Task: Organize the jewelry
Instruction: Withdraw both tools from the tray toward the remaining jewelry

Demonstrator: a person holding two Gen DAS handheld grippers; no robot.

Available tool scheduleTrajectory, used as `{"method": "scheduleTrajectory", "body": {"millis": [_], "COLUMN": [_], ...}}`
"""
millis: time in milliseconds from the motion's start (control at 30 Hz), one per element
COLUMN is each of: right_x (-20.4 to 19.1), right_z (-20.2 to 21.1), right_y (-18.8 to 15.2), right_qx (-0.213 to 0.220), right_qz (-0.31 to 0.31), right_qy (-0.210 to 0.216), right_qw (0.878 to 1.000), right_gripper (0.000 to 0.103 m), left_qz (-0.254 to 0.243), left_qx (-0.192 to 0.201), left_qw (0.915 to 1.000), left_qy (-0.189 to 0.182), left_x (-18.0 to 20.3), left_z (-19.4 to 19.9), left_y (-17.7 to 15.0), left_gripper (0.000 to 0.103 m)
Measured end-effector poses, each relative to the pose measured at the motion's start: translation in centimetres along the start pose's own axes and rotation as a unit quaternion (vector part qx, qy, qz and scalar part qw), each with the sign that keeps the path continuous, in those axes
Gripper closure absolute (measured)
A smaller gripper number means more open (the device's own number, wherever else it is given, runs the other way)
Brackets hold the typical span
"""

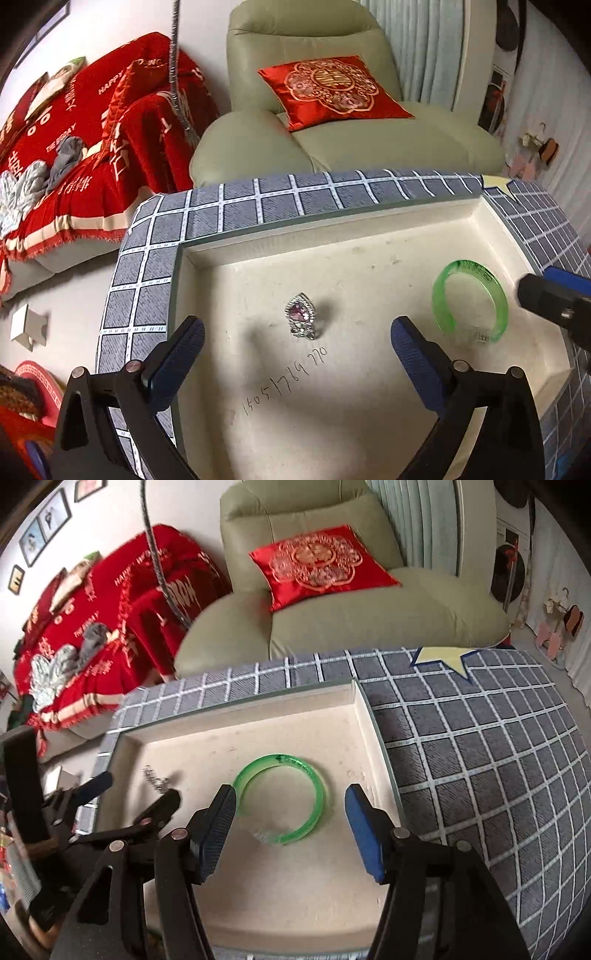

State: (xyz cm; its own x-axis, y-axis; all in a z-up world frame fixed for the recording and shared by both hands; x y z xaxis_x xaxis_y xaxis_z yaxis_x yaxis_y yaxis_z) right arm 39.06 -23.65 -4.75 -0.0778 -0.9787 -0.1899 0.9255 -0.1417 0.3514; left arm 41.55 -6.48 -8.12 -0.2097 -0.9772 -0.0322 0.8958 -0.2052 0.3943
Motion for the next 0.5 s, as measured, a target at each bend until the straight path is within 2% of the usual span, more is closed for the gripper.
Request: {"method": "scheduleTrajectory", "body": {"millis": [100,167,233,367,467,500], "right_x": [0.0,0.1,0.2,0.4,0.6,0.7], "right_z": [1.4,2.2,2.9,4.7,6.1,6.6], "right_y": [-0.9,-1.8,-2.7,-5.3,-7.2,-8.0], "right_qx": [0.006,0.010,0.009,0.019,0.029,0.034], "right_qz": [-0.009,-0.011,-0.012,-0.017,-0.025,-0.028], "right_qy": [0.012,0.018,0.025,0.045,0.065,0.071], "right_qw": [1.000,1.000,1.000,0.999,0.997,0.997], "right_gripper": [0.038,0.035,0.022,0.019,0.000,0.000], "left_qz": [0.001,0.004,-0.001,-0.019,-0.021,-0.022], "left_qx": [0.004,0.023,0.048,0.061,0.062,0.062], "left_qw": [1.0000,0.9997,0.9988,0.9978,0.9970,0.9970], "left_qy": [0.008,0.011,0.011,-0.018,-0.040,-0.042], "left_x": [-0.1,-0.4,-0.6,-0.7,-1.0,-1.1], "left_z": [0.4,1.6,3.3,6.2,7.9,8.3], "left_y": [-0.4,-0.8,-1.3,-3.1,-5.4,-6.2], "left_gripper": [0.000,0.000,0.000,0.000,0.000,0.000]}}
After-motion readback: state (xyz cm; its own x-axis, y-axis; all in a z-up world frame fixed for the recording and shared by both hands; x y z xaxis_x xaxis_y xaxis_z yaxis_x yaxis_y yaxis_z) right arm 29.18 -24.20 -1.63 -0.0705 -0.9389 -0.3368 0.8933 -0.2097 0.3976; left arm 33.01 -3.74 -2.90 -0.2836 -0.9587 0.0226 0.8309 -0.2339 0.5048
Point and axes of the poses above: each gripper's, at about its wrist camera, not at the fingertips, and z roughly against the way its jaws point, x to its right, y to its top, the point moved 6 cm from there along -z, roughly the way its jaws point, and after that the axes turned 13 degrees about -x, right-handed, at the moved point
